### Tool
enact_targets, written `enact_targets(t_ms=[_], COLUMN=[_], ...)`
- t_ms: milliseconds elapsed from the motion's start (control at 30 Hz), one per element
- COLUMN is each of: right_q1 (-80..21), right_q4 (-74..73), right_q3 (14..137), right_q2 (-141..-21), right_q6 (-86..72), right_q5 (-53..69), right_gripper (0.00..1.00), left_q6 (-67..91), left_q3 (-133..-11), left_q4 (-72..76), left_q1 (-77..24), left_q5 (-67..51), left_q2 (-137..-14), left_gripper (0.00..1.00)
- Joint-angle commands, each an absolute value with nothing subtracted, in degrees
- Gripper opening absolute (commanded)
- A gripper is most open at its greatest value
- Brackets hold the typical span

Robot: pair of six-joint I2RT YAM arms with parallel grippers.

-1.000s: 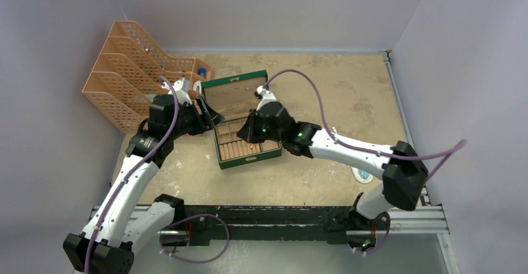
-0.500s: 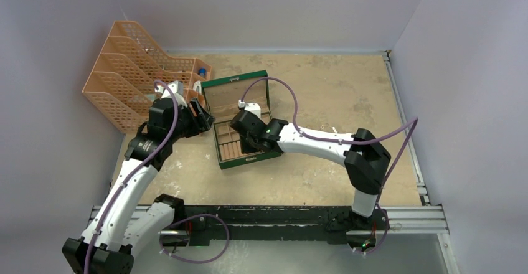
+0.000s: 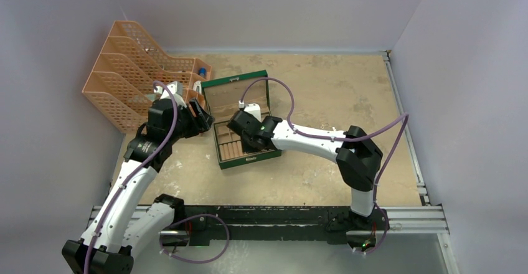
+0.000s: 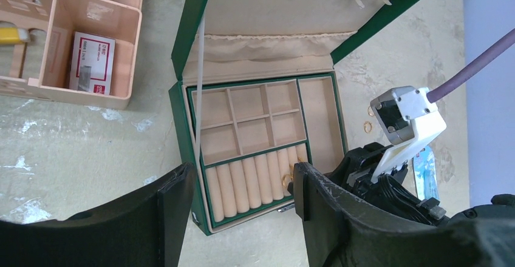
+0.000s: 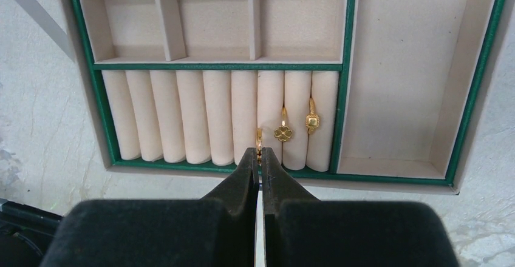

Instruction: Organize the mixed jewelry

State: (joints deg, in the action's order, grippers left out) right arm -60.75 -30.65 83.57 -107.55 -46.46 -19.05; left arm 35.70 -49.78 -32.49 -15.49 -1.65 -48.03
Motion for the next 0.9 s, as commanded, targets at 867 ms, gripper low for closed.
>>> enact_targets(t_ms=[867], right_q1=[-60.9], right_q4=[-35.3], right_q3=[90.4], right_q2=[-111.4], right_q6=[-45.5], right_q5=[-26.5], right_gripper=[0.00], left_q6=[34.4], left_q3=[-49.6], left_q4=[-31.6], left_q1=[-15.2], left_q5=[-1.6], left_q2=[-47.9], left_gripper=[0.60])
